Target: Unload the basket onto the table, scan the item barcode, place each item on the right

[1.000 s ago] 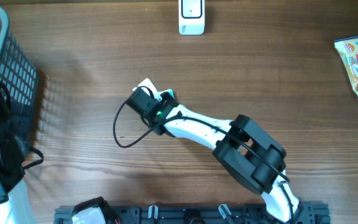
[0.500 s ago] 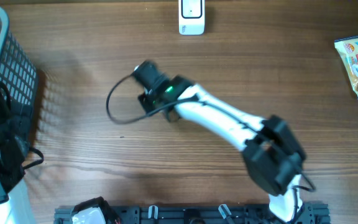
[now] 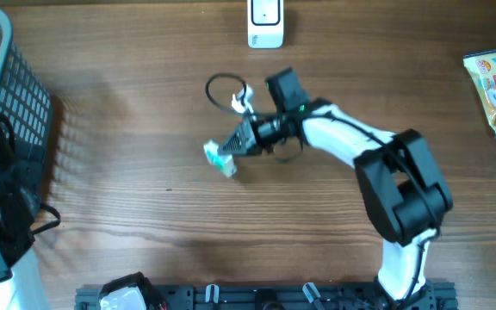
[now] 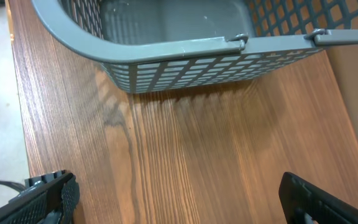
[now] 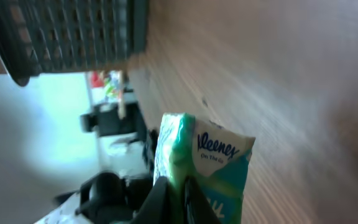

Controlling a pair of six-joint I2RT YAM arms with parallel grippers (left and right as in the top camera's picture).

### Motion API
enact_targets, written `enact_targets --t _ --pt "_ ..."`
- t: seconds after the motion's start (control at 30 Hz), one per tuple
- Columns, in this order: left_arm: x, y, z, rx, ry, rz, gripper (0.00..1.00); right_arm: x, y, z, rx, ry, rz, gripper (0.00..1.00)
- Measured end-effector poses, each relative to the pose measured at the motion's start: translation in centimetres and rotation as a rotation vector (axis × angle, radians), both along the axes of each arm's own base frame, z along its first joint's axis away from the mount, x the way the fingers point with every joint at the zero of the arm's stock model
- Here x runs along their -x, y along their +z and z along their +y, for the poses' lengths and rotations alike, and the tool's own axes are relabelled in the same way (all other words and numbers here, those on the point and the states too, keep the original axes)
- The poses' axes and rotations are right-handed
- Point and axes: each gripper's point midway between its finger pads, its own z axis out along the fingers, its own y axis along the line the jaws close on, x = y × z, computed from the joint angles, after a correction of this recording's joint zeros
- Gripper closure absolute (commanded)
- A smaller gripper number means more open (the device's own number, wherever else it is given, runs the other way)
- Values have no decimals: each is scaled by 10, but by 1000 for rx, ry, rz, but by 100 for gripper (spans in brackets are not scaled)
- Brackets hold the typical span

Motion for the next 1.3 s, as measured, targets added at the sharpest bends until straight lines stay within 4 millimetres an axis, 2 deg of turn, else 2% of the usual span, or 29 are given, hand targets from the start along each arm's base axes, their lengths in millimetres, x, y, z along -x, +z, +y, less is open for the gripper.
enact_targets --t 0.1,0.2,0.23,0.3,0.37,0.43,0.57,0.67,0.73,0.83,0.9,0.97,1.07,1.13,1.23,1.3 --pt "0 0 0 0 0 0 0 17 -18 -4 -2 -20 104 96" --pt "0 0 0 0 0 0 0 20 -26 -8 33 -55 168 95" --pt "0 0 0 0 0 0 0 19 -30 -9 53 -72 181 91" --pt "0 0 0 0 0 0 0 16 -37 -14 94 -106 196 77" --pt "0 0 0 -1 0 -1 0 11 -44 -22 136 -143 213 71" --pt "0 0 0 0 0 0 0 7 -55 -36 198 -187 230 71" --pt "0 0 0 0 1 0 0 5 -73 -78 338 -248 291 71" --pt "0 0 0 0 1 0 0 -4 -74 -112 469 -276 299 71" --pt "0 0 0 0 0 0 0 -13 -73 -133 558 -277 243 70" --pt "0 0 0 0 0 0 0 -25 -65 -151 654 -231 124 67" --pt "0 0 0 0 0 0 0 -37 -51 -152 663 -192 5 56" --pt "0 0 0 0 0 0 0 -49 -31 -146 639 -157 -127 39" --pt "0 0 0 0 0 0 0 -57 -3 -128 582 -97 -308 34" --pt "0 0 0 0 0 0 0 -55 5 -115 559 -57 -372 28" --pt "0 0 0 0 0 0 0 -44 5 -86 525 27 -454 18" --pt "0 0 0 0 0 0 0 -35 3 -69 504 72 -493 17"
